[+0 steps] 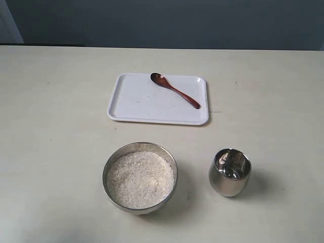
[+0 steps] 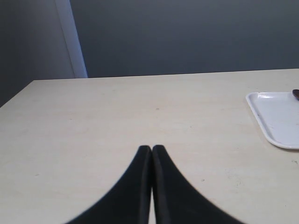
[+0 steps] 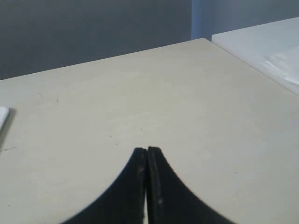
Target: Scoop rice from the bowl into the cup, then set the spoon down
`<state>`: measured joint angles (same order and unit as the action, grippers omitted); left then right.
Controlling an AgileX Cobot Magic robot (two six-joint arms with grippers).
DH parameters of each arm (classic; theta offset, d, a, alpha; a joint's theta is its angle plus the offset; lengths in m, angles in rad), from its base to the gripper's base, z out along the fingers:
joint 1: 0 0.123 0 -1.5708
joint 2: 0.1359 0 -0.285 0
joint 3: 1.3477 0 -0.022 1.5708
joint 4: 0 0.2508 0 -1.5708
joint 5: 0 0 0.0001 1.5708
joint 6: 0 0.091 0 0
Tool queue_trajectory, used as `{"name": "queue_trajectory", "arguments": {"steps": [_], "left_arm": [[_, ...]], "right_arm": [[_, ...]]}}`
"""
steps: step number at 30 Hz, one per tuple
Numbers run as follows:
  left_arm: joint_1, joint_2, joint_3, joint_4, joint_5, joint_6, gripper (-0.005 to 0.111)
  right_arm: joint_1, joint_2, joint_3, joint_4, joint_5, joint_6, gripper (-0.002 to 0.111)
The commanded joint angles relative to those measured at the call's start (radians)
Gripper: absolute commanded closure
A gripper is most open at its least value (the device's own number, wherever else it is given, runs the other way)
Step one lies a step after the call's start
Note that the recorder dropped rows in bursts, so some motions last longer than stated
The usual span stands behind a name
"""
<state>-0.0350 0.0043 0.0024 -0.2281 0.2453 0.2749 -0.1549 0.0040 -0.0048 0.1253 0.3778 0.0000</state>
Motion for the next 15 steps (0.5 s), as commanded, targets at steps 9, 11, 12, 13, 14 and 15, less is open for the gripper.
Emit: {"name": "queue_trajectory", "arguments": {"steps": [9, 11, 12, 13, 14, 15], "left_arm": [[0.002, -0.004, -0.002, 0.004, -0.003, -0.003, 0.106], [0.002, -0.004, -0.002, 0.004, -0.003, -0.003, 0.106], [0.002, -0.004, -0.002, 0.004, -0.003, -0.003, 0.106], [0.002, -0.004, -0.002, 0.004, -0.003, -0.003, 0.106], [0.002, -0.004, -0.002, 0.004, -0.003, -0.003, 0.106], [0.002, -0.004, -0.002, 0.004, -0.003, -0.003, 0.106]], "right_arm": [[-0.006, -0.004, 0.005, 0.016, -0.014, 0.0, 0.108], [-0.006, -0.004, 0.005, 0.016, -0.014, 0.0, 0.108], [-0.006, -0.004, 0.005, 0.016, -0.014, 0.0, 0.108], [-0.006, -0.004, 0.005, 0.016, -0.014, 0.0, 0.108], [-0.006, -0.004, 0.005, 0.016, -0.014, 0.0, 0.108], [-0.006, -0.004, 0.005, 0.016, -0.014, 0.0, 0.108]]}}
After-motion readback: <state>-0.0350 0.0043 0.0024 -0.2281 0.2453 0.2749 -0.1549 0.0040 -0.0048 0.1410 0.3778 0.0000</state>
